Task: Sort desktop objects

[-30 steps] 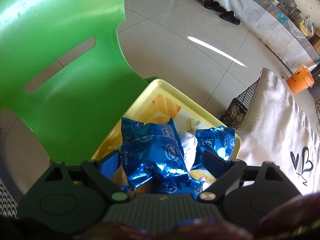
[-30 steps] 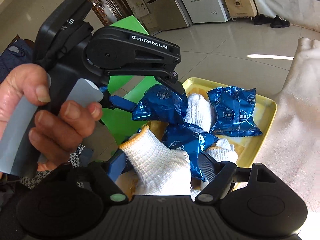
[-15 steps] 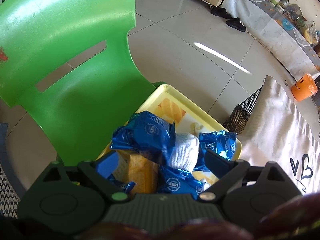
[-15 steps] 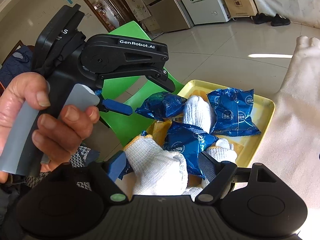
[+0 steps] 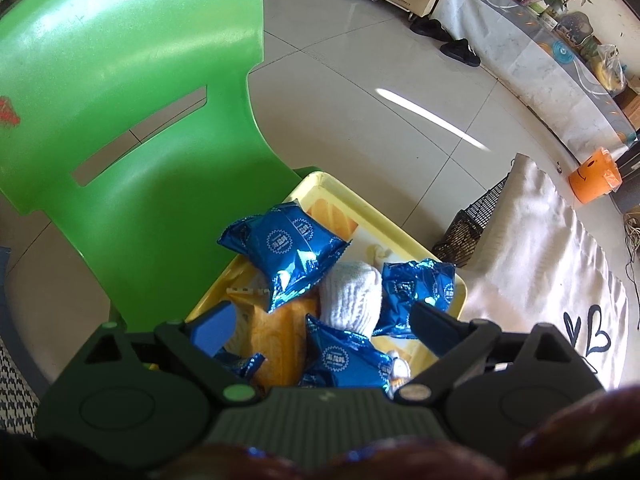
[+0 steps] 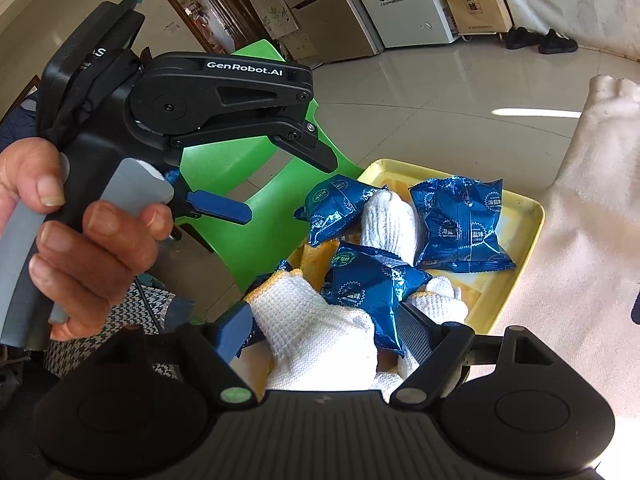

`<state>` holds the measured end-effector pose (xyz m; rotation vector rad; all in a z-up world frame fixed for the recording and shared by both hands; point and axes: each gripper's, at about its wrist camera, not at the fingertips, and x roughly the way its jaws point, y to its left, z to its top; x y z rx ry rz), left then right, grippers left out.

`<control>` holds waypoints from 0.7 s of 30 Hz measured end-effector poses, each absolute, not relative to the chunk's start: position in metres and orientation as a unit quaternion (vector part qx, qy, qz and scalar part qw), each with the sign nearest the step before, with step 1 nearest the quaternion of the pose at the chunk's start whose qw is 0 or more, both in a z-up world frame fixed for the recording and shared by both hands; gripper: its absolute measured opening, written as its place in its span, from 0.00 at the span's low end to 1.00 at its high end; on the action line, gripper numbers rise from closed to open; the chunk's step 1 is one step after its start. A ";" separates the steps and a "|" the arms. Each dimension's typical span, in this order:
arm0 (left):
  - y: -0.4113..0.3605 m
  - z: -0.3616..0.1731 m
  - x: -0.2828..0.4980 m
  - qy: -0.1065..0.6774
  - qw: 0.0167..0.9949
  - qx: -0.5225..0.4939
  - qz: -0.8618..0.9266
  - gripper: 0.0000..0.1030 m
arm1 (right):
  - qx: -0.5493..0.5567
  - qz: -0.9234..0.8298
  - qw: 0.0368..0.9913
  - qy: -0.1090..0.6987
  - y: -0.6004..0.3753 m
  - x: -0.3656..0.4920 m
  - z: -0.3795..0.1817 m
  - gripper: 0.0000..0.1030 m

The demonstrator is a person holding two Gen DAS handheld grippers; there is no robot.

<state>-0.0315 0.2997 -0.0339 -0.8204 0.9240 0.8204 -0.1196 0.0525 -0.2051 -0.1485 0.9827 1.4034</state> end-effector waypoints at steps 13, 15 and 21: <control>0.237 -0.004 -0.071 0.378 0.775 -0.326 0.387 0.99 | -0.074 0.563 0.698 0.436 0.021 -0.129 -0.190 0.80; 0.223 -0.002 -0.084 0.374 0.778 -0.325 0.387 0.99 | -0.085 0.546 0.712 0.434 0.013 -0.133 -0.189 0.81; 0.179 0.006 -0.109 0.382 0.782 -0.306 0.385 0.99 | -0.099 0.490 0.735 0.458 -0.014 -0.141 -0.193 0.86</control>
